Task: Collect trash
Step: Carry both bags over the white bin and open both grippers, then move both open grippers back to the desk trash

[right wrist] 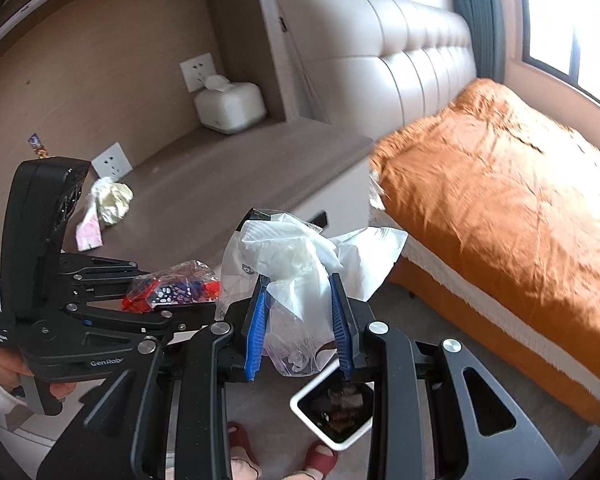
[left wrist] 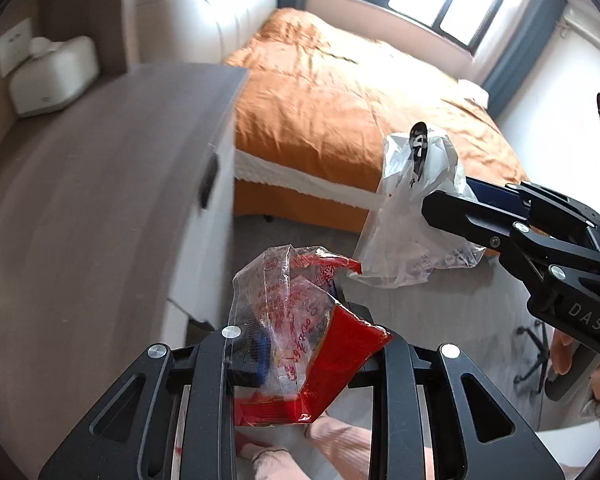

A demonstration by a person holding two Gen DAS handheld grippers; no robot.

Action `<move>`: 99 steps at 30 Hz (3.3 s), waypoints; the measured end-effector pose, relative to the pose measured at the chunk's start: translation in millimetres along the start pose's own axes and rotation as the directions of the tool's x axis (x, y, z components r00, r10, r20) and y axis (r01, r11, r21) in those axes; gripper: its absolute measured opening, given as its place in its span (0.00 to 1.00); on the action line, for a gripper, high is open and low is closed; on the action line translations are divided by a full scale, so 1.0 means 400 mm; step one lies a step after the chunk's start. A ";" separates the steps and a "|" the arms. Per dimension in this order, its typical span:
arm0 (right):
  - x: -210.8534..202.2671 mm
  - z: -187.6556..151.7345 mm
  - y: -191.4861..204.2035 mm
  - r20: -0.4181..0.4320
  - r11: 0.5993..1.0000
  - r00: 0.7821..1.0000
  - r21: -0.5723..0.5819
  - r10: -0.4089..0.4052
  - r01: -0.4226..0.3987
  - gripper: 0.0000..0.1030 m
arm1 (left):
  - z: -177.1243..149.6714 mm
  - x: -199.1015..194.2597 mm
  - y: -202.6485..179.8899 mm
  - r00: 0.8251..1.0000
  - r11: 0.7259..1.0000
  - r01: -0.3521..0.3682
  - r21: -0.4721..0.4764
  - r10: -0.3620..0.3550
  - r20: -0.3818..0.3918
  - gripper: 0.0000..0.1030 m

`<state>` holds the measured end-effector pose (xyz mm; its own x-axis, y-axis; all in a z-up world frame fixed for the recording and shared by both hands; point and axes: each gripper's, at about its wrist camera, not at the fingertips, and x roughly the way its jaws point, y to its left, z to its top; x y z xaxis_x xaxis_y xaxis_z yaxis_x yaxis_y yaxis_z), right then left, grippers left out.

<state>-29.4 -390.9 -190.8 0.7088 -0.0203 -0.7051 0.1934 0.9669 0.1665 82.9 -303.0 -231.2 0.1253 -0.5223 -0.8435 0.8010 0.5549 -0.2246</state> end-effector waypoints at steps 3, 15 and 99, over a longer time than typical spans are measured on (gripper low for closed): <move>0.014 -0.023 -0.026 -0.026 1.000 1.000 0.020 -0.004 0.005 0.30 | -0.002 0.055 -0.021 0.999 1.000 0.018 0.015 -0.017 -0.035 0.24; 0.149 -0.167 -0.142 -0.189 0.996 0.982 0.084 -0.017 0.033 0.30 | -0.076 0.291 -0.048 0.983 0.997 0.068 0.021 -0.064 -0.170 0.24; 0.076 0.016 0.038 -0.027 0.991 0.991 -0.038 0.130 -0.131 0.96 | -0.059 -0.042 0.063 0.990 0.980 -0.113 -0.166 0.124 0.060 0.95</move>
<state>-0.5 -378.2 -205.4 0.7094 0.1128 -0.6957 0.0727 0.9701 0.2314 87.1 -265.0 -234.1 0.2585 -0.4874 -0.8340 0.6738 0.7097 -0.2059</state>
